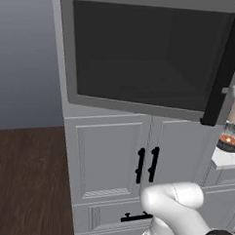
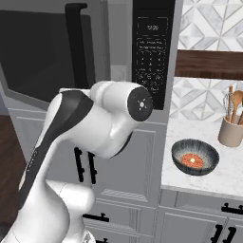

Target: Open the microwave, place the bowl with waffle inside the microwave, then close the microwave door and turn it on.

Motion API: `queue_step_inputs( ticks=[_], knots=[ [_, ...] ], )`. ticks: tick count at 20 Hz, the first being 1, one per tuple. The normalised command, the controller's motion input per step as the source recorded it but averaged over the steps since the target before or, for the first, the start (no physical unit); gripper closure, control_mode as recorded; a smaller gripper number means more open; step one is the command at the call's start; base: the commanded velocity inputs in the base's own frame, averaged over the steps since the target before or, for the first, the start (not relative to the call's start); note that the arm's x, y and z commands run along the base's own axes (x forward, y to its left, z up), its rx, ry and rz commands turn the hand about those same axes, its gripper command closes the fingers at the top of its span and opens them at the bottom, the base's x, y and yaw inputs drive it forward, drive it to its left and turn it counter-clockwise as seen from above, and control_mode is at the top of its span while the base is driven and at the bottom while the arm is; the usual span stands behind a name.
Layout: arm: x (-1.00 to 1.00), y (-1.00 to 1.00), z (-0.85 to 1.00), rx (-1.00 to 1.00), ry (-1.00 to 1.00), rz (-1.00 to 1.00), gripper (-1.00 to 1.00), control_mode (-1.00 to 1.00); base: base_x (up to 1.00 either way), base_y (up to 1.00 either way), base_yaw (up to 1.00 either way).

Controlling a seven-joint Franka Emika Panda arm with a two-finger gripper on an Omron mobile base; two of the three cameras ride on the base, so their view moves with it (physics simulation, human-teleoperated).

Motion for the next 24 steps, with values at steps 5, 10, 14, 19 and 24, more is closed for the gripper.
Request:
queue_step_inputs(
  ticks=[5, 10, 14, 19, 24],
  knots=[
    [-1.0, 0.48, -0.46, -0.15, -0.22, 0.0, 1.0, -1.0, 0.0, 0.0, 0.0],
    [-1.0, 0.77, -0.44, -0.18, -0.22, 0.0, 1.0, -1.0, 0.0, 0.0, 0.0],
    [-1.0, 0.6, -0.13, -0.12, -0.18, 0.0, 1.0, -1.0, 0.0, 0.0, 0.0],
    [-0.4, -0.7, 0.13, 0.0, 0.14, -0.07, 1.0, -1.0, 0.0, 0.0, 0.0],
    [0.34, -0.84, 0.0, 0.13, 0.17, -0.01, 1.0, -1.0, 0.0, 0.0, 0.0]
  ],
)
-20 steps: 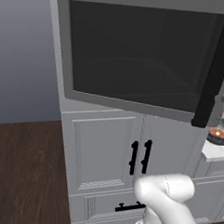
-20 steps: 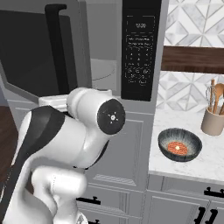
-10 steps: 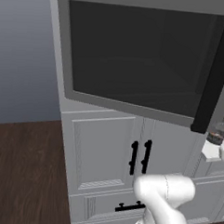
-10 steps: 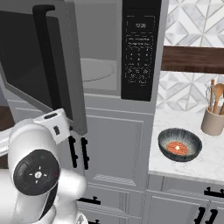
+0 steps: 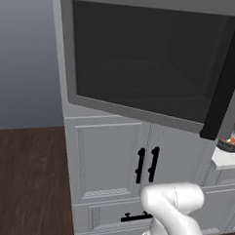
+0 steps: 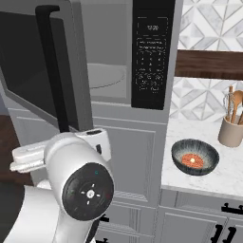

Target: Open the microwave, place the bowl with waffle inside the microwave, then close the microwave door and turn it on.

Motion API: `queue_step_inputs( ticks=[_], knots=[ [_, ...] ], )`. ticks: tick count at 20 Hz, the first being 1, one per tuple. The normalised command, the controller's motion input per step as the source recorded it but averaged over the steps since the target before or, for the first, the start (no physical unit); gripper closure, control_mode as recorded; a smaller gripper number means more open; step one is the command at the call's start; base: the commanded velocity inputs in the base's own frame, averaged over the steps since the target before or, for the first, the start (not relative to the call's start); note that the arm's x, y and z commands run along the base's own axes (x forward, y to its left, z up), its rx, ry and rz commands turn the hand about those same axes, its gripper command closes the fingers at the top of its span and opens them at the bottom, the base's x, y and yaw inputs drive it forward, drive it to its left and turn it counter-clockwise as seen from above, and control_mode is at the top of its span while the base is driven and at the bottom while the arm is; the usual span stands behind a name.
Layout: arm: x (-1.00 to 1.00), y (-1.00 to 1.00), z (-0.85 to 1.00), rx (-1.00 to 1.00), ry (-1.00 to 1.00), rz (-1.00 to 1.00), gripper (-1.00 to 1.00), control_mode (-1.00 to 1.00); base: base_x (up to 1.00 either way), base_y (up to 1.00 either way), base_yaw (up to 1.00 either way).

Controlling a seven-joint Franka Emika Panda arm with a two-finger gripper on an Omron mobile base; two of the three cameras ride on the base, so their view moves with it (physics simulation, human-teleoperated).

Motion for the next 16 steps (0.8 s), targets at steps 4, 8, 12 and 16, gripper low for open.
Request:
queue_step_inputs(
  ticks=[4, 8, 12, 16],
  knots=[
    [0.73, -0.74, 0.0, 0.49, 0.38, -0.01, 1.0, -1.0, 0.0, 0.0, 0.0],
    [0.83, -0.47, -0.03, 0.75, 0.51, -0.1, 1.0, -1.0, 0.0, 0.0, 0.0],
    [0.74, -0.35, -0.1, 0.92, 0.47, -0.09, 1.0, -1.0, 0.0, 0.0, 0.0],
    [0.73, -0.11, -0.39, 0.72, 0.31, 0.0, 1.0, -1.0, 0.0, 0.0, 0.0]
  ],
)
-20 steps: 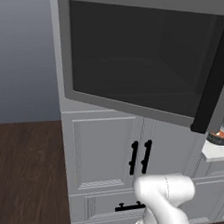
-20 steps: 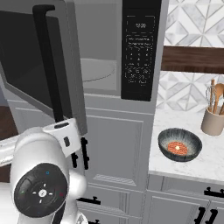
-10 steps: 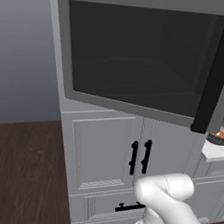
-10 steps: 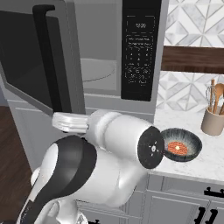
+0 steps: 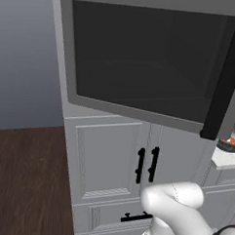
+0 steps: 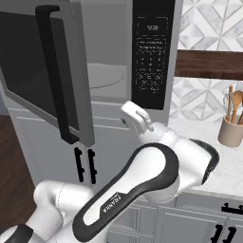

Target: Open the microwave, place the bowl with waffle inside the microwave, then close the microwave door and turn it on.

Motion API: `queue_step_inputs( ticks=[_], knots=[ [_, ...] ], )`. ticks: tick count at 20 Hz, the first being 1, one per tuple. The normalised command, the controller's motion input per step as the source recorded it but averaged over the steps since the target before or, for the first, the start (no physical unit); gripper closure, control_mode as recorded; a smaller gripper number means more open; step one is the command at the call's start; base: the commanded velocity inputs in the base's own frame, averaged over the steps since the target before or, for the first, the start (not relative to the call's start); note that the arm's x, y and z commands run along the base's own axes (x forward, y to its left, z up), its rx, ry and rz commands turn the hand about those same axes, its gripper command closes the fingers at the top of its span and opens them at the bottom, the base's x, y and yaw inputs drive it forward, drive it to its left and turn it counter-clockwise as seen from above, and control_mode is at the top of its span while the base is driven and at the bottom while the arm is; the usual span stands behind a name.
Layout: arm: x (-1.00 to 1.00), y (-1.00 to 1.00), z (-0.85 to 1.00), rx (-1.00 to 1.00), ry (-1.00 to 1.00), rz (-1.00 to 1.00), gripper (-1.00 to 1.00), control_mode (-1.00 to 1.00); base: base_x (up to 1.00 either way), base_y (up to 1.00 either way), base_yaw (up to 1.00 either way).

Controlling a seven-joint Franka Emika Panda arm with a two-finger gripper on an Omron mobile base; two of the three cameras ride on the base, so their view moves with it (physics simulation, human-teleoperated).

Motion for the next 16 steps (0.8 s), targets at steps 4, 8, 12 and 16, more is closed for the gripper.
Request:
queue_step_inputs(
  ticks=[4, 8, 12, 16],
  knots=[
    [0.83, 0.03, -0.35, 0.35, 0.12, 0.0, 1.0, -1.0, 0.0, 0.0, 0.0],
    [0.62, 0.05, -0.02, 0.08, 0.18, 0.0, 1.0, -1.0, 0.0, 0.0, 0.0],
    [0.15, 0.21, 0.02, 0.0, 0.04, 0.0, 1.0, -1.0, 0.0, 0.0, 0.0],
    [0.25, 0.36, 0.01, 0.0, 0.03, 0.01, 1.0, -1.0, 0.0, 0.0, 0.0]
  ],
)
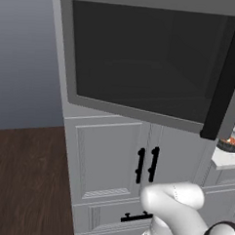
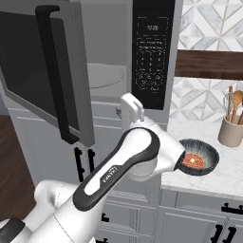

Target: Open the microwave, place the bowl with waffle inside the microwave, then close the microwave door and turn it on.

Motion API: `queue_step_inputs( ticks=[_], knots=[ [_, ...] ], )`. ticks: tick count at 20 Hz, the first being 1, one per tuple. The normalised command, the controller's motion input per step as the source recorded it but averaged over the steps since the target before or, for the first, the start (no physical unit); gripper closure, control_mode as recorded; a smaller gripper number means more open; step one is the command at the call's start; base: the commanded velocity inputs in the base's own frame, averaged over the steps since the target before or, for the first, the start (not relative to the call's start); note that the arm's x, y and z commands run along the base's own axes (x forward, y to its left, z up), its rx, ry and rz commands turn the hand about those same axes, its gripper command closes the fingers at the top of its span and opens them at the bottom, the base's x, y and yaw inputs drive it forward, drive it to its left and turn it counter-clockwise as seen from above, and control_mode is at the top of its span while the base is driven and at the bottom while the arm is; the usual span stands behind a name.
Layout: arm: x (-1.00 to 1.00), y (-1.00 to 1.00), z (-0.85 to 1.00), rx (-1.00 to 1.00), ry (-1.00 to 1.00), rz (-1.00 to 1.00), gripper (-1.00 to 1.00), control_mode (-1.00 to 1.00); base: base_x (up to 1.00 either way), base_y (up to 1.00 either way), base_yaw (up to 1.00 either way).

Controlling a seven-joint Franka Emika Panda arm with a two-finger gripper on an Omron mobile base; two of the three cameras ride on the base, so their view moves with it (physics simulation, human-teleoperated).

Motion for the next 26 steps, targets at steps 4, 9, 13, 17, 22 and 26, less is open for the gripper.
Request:
queue_step_inputs(
  ticks=[4, 9, 13, 17, 22, 26],
  knots=[
    [0.46, 0.38, 0.05, 0.0, 0.09, 0.01, 1.0, -1.0, 0.0, 0.0, 0.0],
    [-0.06, 0.26, 0.19, 0.0, 0.0, 0.04, 1.0, -1.0, 0.0, 0.0, 0.0],
    [-1.0, 0.36, 0.15, 0.0, -0.16, 0.14, 1.0, -1.0, 0.0, 0.0, 0.0],
    [-1.0, 0.95, 0.08, -0.06, -0.2, 0.31, 1.0, -1.0, 0.0, 0.0, 0.0],
    [-1.0, 1.0, 0.27, -0.02, -0.25, 0.33, 1.0, -1.0, 0.0, 0.0, 0.0],
    [-1.0, 1.0, 0.43, -0.01, -0.28, 0.34, 1.0, -1.0, 0.0, 0.0, 0.0]
  ],
)
